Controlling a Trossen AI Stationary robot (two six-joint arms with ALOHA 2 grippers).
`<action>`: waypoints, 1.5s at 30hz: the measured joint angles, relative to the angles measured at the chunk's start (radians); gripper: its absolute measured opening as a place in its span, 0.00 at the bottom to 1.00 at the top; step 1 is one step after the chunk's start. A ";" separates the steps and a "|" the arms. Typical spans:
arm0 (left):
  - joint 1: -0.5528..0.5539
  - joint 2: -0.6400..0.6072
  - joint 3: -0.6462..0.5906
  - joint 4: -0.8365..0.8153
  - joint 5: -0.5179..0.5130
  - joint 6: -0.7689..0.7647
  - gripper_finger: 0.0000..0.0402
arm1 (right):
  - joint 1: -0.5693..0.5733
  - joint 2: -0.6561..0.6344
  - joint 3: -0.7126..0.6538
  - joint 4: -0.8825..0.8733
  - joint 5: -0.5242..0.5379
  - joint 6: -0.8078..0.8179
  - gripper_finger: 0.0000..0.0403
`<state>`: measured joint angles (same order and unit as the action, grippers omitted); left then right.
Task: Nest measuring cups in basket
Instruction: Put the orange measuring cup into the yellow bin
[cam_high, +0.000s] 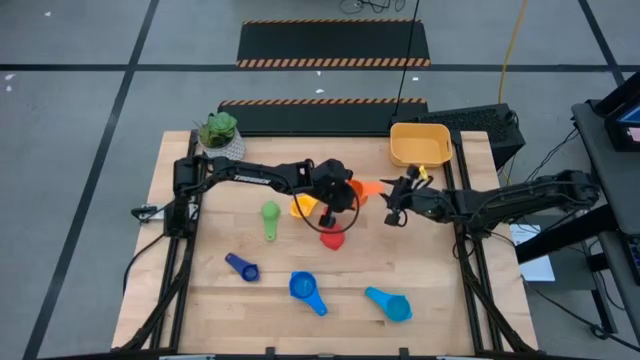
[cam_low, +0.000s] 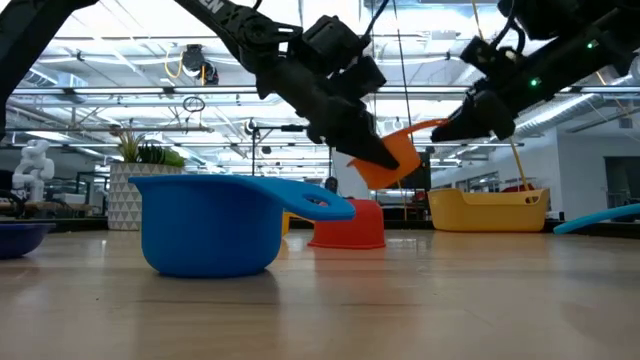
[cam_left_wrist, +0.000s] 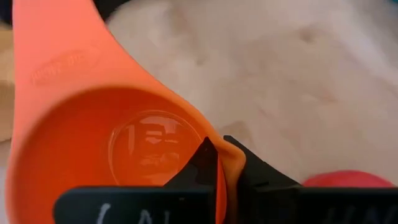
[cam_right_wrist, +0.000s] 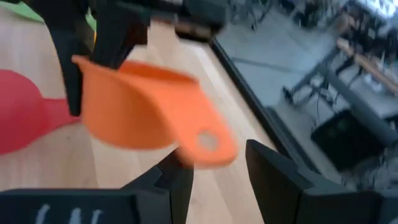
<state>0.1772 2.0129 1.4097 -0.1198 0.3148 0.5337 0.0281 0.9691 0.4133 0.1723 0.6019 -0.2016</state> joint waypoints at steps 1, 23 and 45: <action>0.000 0.000 0.000 -0.011 0.024 0.009 0.02 | 0.012 0.000 0.000 0.018 -0.001 -0.027 0.35; 0.004 -0.008 0.000 -0.024 0.111 0.030 0.03 | 0.145 0.000 0.000 0.084 0.034 -0.249 0.33; -0.077 -0.008 0.000 -0.087 -0.138 0.579 0.06 | 0.168 -0.020 0.202 -0.110 -0.187 0.578 0.42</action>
<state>0.1001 2.0048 1.4097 -0.2066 0.1766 1.1123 0.1963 0.9489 0.6151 0.0620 0.4147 0.3769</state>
